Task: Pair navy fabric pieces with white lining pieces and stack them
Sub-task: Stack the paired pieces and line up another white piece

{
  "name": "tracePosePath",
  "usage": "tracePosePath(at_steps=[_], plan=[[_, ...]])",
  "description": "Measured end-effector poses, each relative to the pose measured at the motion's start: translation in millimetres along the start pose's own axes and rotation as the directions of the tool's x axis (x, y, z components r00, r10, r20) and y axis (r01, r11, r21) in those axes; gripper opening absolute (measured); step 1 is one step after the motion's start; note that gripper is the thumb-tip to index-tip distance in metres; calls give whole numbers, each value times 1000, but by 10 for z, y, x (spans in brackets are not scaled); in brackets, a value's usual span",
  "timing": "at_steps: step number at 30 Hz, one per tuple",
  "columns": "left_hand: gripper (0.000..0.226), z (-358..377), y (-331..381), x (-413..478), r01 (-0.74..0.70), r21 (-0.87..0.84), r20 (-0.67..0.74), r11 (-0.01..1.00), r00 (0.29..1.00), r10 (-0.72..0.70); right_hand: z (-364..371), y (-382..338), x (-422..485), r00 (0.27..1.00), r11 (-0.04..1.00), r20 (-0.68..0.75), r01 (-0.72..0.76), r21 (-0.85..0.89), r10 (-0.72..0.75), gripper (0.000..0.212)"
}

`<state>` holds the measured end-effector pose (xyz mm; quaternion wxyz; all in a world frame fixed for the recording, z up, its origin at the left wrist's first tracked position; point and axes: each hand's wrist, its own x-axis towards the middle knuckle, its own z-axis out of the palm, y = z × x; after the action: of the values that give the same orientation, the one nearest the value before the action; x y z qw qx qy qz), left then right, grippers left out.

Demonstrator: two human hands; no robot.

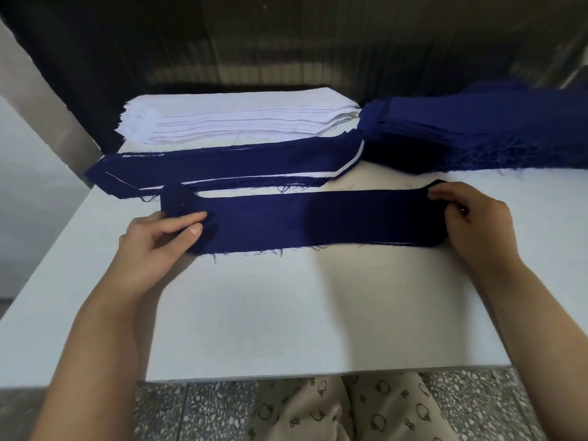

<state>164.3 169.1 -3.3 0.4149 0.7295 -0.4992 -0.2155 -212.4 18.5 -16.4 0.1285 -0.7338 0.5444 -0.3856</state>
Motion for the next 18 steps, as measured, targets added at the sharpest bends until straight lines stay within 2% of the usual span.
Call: tracePosePath(at_steps=[7, 12, 15, 18], plan=[[29, -6, 6, 14, 37, 57, 32, 998, 999, -39, 5, -4, -3, 999, 999, -31, -14, 41, 15, 36], [41, 3, -11, 23, 73, 91, -11, 993, 997, -72, 19, 8, 5, 998, 997, -51, -20, 75, 24, 29], [38, 25, -22, 53, 27, 0, -77, 1000, 997, -27, 28, -14, 0, 996, 993, -82, -33, 115, 43, 32], [33, 30, -53, 85, -30, -201, -170, 979, 985, -5, 62, -96, 0, 993, 971, -109, -27, 240, 54, 36]])
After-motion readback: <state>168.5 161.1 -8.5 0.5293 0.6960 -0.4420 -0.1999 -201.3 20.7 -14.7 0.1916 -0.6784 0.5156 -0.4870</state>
